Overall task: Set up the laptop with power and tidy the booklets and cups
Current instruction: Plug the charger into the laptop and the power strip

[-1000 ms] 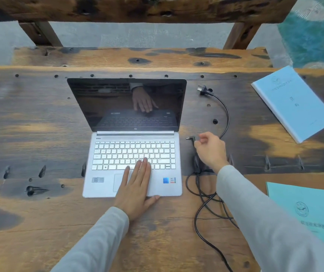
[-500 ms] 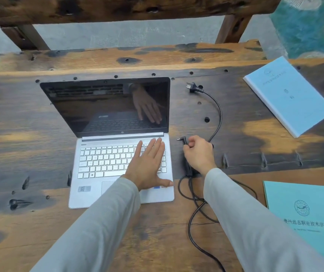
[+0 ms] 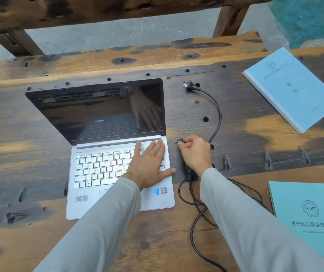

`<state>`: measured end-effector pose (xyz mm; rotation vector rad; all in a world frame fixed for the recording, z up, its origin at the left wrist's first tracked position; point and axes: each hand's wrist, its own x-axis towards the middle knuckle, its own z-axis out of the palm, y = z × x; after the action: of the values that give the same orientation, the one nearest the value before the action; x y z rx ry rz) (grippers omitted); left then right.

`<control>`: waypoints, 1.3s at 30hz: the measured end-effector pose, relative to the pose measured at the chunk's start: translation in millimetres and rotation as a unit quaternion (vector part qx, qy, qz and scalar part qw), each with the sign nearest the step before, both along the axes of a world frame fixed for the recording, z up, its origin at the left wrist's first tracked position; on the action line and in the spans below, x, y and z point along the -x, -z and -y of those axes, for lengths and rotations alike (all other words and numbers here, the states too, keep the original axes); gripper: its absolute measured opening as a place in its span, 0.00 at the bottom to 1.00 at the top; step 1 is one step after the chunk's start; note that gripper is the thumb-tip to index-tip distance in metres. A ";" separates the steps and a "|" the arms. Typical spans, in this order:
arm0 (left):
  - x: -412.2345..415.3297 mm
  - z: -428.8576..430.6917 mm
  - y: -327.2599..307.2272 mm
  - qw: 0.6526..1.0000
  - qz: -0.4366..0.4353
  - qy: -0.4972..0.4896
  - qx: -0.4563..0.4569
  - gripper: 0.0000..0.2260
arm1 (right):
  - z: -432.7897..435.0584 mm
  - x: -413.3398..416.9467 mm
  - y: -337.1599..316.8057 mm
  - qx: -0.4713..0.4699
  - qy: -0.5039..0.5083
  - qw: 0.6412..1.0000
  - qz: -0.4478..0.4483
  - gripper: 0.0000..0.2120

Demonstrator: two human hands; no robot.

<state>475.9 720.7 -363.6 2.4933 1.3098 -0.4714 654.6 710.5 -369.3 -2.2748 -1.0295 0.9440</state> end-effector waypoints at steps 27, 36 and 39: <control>-11.1 -11.0 -7.2 0.999 -0.024 -0.019 0.018 0.31 | 14.9 16.8 17.1 -0.027 0.030 0.994 -0.100 0.12; -12.5 -11.1 -10.7 0.999 -0.021 -0.031 0.027 0.30 | 14.8 17.9 19.0 -0.045 0.028 0.995 -0.083 0.08; -12.4 -10.4 -11.0 0.999 -0.024 -0.028 0.024 0.30 | 14.8 18.3 19.5 -0.037 0.034 0.993 -0.104 0.09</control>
<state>488.2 731.1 -352.6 2.4128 1.3658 -0.5464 636.3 695.7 -388.8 -2.0872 -0.8762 1.0707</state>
